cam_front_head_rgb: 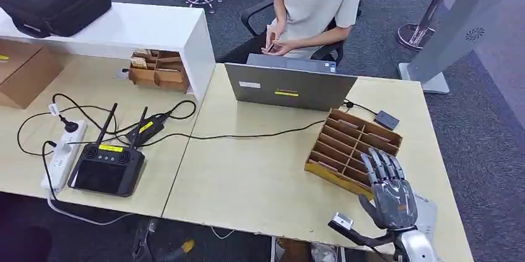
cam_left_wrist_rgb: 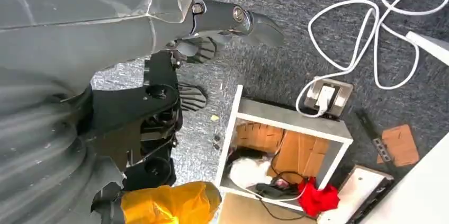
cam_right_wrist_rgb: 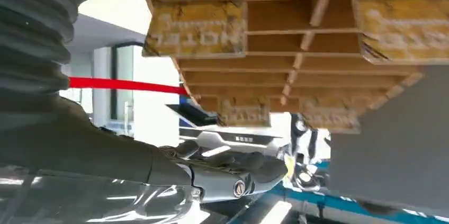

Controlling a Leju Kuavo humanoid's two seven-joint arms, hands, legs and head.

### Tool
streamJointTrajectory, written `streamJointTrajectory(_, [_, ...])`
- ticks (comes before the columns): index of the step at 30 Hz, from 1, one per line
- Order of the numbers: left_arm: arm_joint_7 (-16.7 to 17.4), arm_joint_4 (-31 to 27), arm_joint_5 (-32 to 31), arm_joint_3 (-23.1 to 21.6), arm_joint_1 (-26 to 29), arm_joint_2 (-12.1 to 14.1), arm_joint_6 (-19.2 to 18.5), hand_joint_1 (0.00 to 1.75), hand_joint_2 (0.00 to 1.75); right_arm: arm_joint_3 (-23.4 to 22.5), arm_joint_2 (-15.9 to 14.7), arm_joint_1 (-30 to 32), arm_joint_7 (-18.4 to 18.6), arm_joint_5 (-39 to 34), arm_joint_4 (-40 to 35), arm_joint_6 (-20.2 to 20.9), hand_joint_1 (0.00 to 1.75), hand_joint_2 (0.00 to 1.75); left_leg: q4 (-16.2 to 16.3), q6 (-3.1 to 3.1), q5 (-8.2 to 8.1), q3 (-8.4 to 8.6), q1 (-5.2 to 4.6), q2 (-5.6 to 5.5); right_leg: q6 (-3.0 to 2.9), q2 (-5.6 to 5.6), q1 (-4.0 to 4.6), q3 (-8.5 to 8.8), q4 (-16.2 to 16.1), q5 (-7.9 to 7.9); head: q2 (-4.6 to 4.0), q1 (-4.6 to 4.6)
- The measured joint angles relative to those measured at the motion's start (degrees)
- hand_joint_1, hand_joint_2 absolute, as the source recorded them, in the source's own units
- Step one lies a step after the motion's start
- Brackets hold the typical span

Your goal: Pass the card to the sensor for recognition and then transmit it.

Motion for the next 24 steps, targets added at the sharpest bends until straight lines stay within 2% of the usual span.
streamJointTrajectory(8, [0.3,0.0,0.2,-1.0,0.0,0.0,0.2,0.0,1.75,-0.4,0.5,-1.9,0.2,0.1,5.0,0.3,0.0,1.75,0.0,0.0,0.0,-0.01,0.0,0.0,0.0,-0.01,0.01,-0.01,0.0,-0.01,0.0,0.0])
streamJointTrajectory(24, [0.6,-0.2,1.9,-2.3,0.1,0.1,0.2,0.0,1.75,-1.6,1.2,-2.5,0.5,0.9,6.3,-0.1,0.0,1.75,0.0,0.0,0.0,-0.03,0.0,-0.01,0.0,-0.02,0.0,0.0,0.0,0.0,0.0,0.0])
